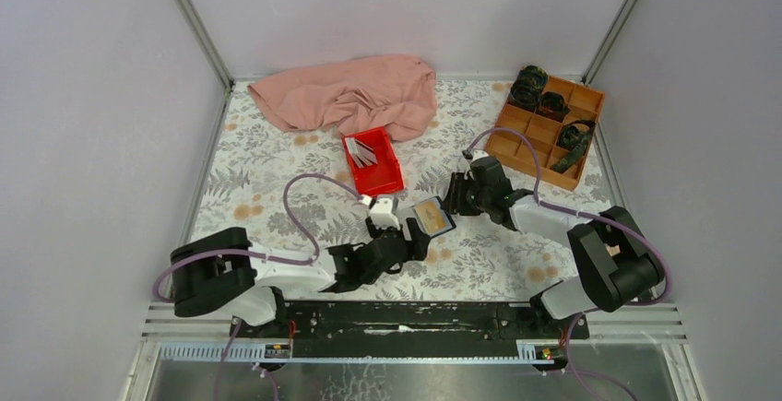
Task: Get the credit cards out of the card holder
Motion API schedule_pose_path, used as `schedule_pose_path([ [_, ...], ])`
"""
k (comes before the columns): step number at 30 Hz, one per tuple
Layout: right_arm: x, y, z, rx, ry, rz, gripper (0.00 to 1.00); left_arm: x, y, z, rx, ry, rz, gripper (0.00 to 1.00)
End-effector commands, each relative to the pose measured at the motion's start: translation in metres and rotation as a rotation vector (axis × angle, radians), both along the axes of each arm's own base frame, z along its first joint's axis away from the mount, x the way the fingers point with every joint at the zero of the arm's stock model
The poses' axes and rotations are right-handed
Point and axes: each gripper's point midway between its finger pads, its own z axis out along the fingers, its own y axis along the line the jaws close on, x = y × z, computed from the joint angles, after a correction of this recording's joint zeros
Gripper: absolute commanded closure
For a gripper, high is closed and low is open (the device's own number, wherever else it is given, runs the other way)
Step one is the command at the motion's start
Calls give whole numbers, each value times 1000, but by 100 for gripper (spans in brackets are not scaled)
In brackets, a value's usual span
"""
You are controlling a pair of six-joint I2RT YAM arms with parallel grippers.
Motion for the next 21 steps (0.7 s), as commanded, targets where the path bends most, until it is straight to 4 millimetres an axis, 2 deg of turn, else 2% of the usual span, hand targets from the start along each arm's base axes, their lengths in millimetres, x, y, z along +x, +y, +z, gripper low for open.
schedule_pose_path([
  [1,4,-1,-1,-22,-3,-10,59,9,15,6,-155,34,69,14],
  [5,-8,-2,-12,-7,34,-1,78,14,21,1,-214,62,73,14],
  [8,-21,-1,-18,26,57,7,87,14,19,-1,-244,68,51,16],
  [14,-42,-11,-24,24,75,9,93,16,15,7,-278,48,-8,17],
  [21,-54,-10,-16,64,71,19,96,28,16,21,-294,20,-25,17],
])
